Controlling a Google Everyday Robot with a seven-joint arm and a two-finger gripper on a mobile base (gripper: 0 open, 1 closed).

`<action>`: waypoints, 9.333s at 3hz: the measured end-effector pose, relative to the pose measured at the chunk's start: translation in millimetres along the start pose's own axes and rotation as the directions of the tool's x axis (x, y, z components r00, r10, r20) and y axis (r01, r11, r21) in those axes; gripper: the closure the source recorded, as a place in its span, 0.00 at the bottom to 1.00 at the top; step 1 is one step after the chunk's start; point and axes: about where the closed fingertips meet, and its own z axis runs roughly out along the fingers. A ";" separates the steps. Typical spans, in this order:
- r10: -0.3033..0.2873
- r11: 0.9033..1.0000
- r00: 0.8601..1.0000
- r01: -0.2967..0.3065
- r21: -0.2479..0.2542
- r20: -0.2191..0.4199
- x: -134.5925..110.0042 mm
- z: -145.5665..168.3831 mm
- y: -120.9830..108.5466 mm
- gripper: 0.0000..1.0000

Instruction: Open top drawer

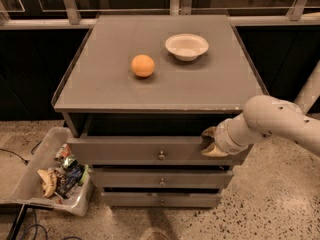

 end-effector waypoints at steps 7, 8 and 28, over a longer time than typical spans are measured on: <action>0.015 1.000 1.000 -0.015 0.002 0.002 6.0 -6.6 19.9 0.60; 0.015 1.000 1.000 -0.015 0.002 0.002 6.0 -6.7 20.0 0.83; 0.005 0.998 0.994 -0.012 0.059 0.105 8.8 -42.8 142.1 0.61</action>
Offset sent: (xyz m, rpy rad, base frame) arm -0.3719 -0.0982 -0.0994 0.0940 0.0648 -0.2286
